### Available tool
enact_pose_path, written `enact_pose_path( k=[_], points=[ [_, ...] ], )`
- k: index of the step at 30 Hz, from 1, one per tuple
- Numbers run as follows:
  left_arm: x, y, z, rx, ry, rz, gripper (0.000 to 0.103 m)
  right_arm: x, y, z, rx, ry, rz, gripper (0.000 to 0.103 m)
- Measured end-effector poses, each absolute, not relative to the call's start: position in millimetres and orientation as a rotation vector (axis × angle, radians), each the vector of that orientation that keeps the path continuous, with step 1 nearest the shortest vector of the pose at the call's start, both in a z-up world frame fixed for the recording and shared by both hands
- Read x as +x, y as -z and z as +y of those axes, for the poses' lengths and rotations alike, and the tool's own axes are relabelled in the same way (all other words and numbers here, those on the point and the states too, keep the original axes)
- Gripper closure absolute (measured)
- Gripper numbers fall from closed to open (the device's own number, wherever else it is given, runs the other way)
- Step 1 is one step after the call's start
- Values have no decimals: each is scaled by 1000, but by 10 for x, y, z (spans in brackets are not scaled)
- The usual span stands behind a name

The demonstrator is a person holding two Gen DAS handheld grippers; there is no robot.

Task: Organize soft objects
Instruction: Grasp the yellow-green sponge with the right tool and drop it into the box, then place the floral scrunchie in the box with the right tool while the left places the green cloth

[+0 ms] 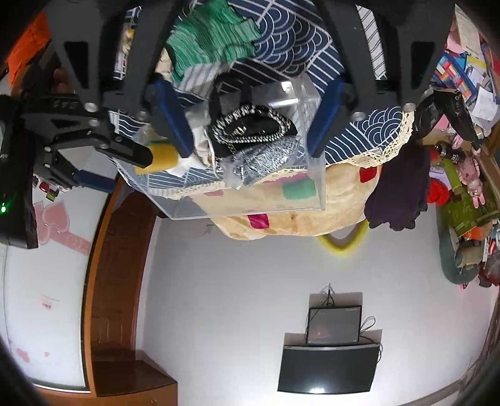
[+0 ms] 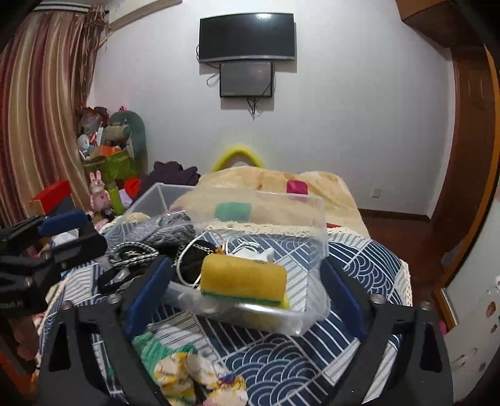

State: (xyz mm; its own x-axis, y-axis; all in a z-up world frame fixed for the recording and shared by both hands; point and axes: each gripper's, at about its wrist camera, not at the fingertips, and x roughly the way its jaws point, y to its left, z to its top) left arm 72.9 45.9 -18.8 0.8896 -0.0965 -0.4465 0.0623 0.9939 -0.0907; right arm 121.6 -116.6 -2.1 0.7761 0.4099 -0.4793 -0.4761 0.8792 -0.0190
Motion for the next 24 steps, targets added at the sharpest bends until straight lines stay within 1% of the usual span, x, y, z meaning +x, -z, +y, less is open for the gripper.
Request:
enact_pose_path(
  k=[1,2,3,4,10,20,23,24],
  points=[
    [693,188,438,-70,82,466,16,1185,13,-1169,-139,-482,479,2],
    [658,191,427,-67,80,465,9,1158,10,-1186,-138,-485,478,1],
    [619,200,414,-65,77,463,4,1113,12,-1207,-138,-489,480,1],
    [569,217,399,-65,77,461,3,1088,21,-1202,-140,-491,484,1],
    [459,434,327,-38,84,529,3,963,259,-1208,-155,-507,562,1],
    [575,1060,275,-119,128,742,3,910,722,-1130,-183,-569,734,1],
    [628,1186,247,-132,145,784,3,943,816,-1117,-192,-571,767,2],
    [634,1213,240,-140,148,783,3,965,841,-1118,-185,-581,783,4]
  ],
)
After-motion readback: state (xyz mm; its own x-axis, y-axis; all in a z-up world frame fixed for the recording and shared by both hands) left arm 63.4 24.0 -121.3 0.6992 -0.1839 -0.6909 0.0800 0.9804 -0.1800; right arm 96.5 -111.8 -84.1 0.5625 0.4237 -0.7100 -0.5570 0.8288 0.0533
